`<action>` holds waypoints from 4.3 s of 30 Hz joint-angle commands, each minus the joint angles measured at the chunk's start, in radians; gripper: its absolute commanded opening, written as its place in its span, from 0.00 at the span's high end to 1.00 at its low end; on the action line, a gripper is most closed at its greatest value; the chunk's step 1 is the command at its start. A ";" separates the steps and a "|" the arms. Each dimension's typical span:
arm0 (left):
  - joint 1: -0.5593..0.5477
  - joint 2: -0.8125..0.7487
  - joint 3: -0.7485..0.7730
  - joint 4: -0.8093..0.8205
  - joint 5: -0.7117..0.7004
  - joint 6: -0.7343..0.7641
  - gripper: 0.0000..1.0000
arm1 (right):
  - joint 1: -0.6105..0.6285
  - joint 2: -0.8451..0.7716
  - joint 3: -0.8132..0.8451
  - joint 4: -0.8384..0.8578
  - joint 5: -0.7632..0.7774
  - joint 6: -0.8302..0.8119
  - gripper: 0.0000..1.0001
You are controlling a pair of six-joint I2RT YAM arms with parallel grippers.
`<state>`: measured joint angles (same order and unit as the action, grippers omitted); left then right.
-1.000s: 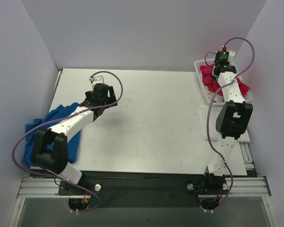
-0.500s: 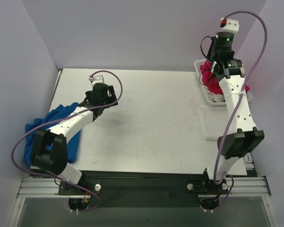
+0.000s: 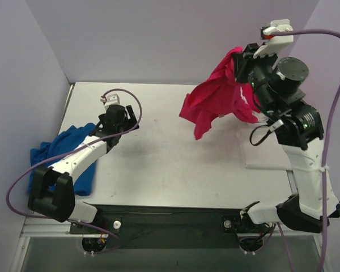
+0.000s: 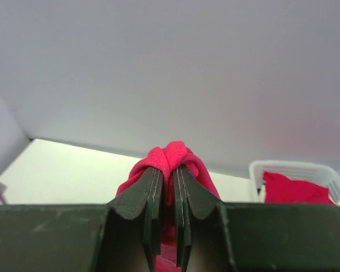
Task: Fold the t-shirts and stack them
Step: Move the tshirt to the center of the board, then flatten out the tshirt
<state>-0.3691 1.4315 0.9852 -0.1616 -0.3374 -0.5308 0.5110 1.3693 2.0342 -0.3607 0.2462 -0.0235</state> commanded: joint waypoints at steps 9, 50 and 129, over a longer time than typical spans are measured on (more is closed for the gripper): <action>0.036 -0.137 -0.089 0.059 -0.066 -0.113 0.03 | 0.067 -0.211 -0.077 0.123 -0.548 0.062 1.00; -0.337 -0.246 -0.464 0.203 0.483 -0.248 0.32 | -0.098 0.243 -0.950 0.328 -0.013 0.494 1.00; 0.013 -0.416 0.404 -0.254 -0.170 0.000 1.00 | -0.177 -0.280 -0.744 0.128 -0.056 0.367 1.00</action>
<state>-0.3817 1.0035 1.2892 -0.4587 -0.4599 -0.6212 0.3466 1.1210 1.2167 -0.2321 0.2199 0.3923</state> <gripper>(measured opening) 0.027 0.096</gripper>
